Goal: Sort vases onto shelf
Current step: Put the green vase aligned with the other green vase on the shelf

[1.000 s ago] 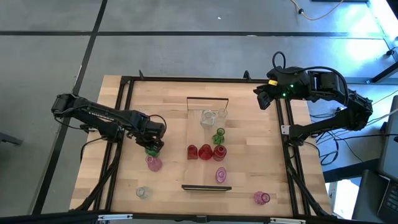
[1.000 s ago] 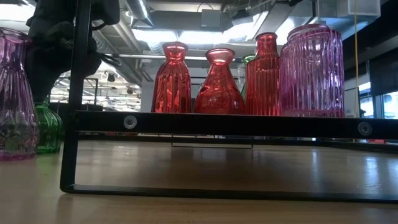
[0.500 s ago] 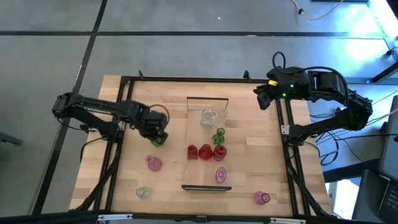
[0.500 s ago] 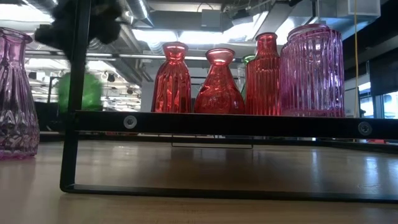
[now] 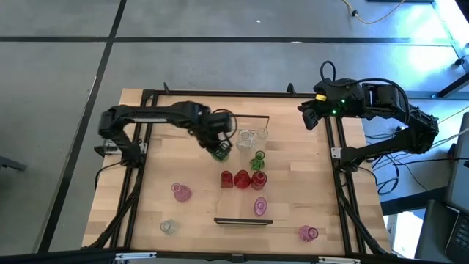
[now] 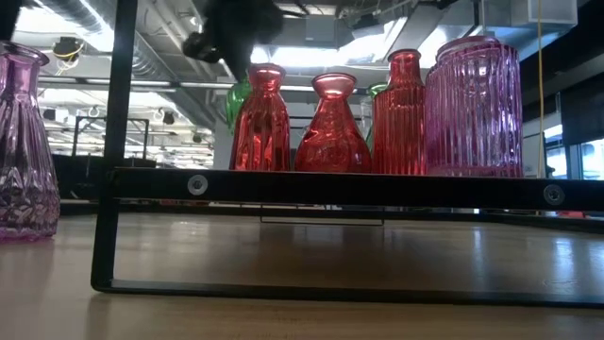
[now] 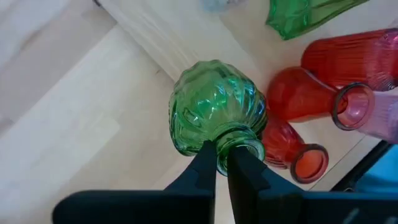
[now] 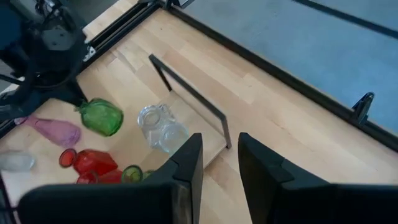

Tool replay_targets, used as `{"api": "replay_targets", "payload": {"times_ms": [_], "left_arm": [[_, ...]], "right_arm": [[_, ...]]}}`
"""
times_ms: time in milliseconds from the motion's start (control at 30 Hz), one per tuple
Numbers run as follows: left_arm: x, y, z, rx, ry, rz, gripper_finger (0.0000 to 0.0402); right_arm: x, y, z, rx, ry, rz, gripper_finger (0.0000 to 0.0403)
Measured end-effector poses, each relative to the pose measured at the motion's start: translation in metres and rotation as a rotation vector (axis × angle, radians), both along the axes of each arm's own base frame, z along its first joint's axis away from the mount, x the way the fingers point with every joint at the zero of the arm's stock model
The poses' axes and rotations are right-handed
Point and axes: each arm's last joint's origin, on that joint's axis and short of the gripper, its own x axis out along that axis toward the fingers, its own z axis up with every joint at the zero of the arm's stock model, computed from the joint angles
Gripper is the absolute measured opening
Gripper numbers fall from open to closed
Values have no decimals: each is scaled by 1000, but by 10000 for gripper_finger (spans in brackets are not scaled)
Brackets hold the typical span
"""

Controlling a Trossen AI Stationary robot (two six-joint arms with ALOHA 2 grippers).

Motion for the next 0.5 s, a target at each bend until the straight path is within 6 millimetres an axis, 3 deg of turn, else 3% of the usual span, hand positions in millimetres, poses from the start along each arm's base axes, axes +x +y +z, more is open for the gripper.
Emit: {"api": "replay_targets", "payload": {"times_ms": [200, 500], "left_arm": [[30, 5, -7, -10, 77, -98, 9], [50, 6, -25, -42, 69, -126, 9]], "right_arm": [[0, 0, -1, 11, 5, 0, 85], [-2, 1, -3, 18, 32, 3, 85]]}}
